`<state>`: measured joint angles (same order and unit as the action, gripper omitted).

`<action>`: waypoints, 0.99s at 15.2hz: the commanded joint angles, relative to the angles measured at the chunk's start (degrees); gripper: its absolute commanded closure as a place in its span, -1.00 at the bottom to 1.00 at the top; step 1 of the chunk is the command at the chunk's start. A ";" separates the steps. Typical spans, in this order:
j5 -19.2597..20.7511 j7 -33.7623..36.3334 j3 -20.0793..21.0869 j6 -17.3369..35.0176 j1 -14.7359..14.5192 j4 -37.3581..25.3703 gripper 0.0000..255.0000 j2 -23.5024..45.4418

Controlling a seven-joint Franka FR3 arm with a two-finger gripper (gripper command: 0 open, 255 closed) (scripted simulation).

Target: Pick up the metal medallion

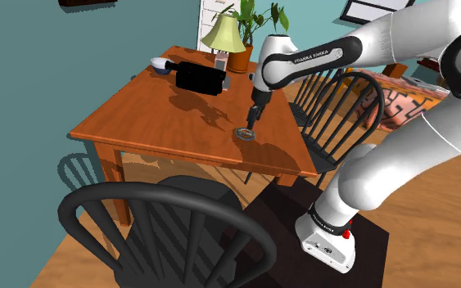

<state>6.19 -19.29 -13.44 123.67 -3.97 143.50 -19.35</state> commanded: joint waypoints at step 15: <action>-1.61 -9.13 -2.07 14.65 -1.69 -0.54 1.00 14.52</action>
<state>4.59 -28.42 -15.51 138.21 -5.65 142.88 -4.89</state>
